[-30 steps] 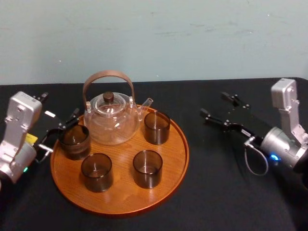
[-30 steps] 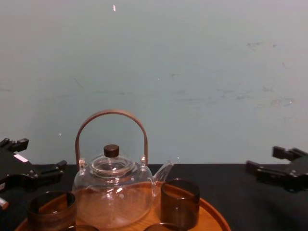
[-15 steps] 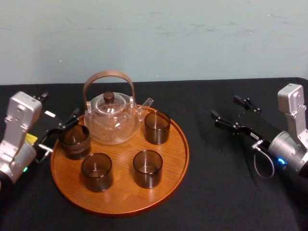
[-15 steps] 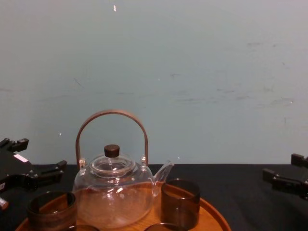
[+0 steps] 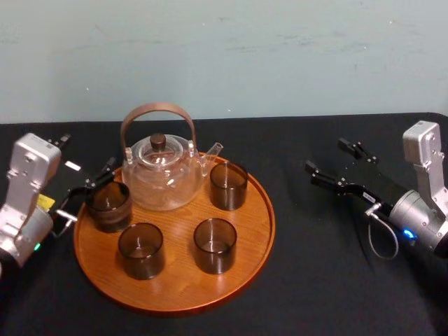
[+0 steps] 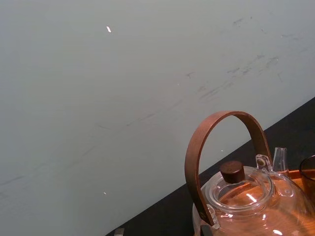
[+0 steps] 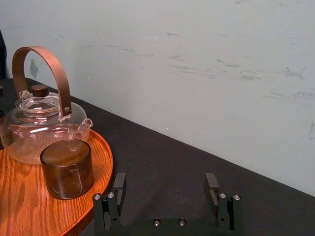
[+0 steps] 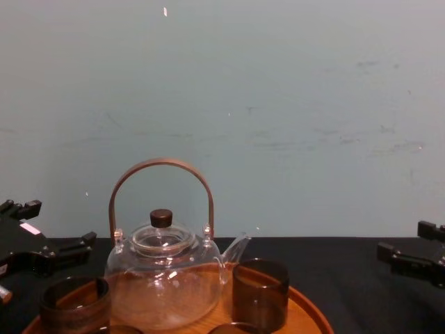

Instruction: Pick up the glass from the table and place it on the tray.

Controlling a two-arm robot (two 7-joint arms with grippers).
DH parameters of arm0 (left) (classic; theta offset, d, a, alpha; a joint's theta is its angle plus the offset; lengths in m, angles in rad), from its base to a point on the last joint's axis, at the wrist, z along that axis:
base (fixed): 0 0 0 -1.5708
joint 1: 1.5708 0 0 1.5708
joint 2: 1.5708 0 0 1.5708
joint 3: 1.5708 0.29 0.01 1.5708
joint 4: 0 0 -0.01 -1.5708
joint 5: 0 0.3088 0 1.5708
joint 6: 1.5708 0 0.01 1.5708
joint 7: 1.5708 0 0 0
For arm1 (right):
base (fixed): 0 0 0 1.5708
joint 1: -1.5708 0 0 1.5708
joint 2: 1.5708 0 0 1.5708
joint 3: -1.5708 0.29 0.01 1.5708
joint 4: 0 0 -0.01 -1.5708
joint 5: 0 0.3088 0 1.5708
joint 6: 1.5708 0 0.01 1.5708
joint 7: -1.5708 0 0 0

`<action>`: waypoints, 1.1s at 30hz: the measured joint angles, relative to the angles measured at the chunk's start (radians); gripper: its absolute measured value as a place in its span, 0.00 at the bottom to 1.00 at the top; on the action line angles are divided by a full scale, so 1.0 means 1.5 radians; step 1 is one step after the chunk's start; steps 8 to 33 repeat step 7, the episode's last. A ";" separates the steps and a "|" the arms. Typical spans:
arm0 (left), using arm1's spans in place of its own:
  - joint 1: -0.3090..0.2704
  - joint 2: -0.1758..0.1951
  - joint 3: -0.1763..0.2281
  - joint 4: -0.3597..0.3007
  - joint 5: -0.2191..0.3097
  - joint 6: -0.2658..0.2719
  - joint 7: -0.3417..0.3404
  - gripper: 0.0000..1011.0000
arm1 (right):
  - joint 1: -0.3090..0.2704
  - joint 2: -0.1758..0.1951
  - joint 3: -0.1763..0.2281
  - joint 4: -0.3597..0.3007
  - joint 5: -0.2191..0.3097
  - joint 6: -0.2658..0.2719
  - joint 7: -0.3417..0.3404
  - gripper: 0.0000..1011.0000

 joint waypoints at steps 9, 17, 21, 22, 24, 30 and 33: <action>0.000 0.000 0.000 0.000 0.000 0.000 0.000 0.99 | 0.000 0.000 -0.001 0.000 0.001 0.000 0.001 0.99; 0.000 0.000 0.000 0.000 0.000 0.000 0.000 0.99 | 0.000 0.000 -0.001 0.000 0.001 0.000 0.001 0.99; 0.000 0.000 0.000 0.000 0.000 0.000 0.000 0.99 | 0.000 0.000 -0.001 0.000 0.001 0.000 0.001 0.99; 0.000 0.000 0.000 0.000 0.000 0.000 0.000 0.99 | 0.000 0.000 -0.001 0.000 0.001 0.000 0.001 0.99; 0.000 0.000 0.000 0.000 0.000 0.000 0.000 0.99 | 0.000 0.000 -0.001 0.000 0.001 0.000 0.001 0.99; 0.000 0.000 0.000 0.000 0.000 0.000 0.000 0.99 | 0.000 0.000 -0.001 0.000 0.001 0.000 0.001 0.99; 0.000 0.000 0.000 0.000 0.000 0.000 0.000 0.99 | 0.000 0.000 -0.001 0.000 0.001 0.000 0.001 0.99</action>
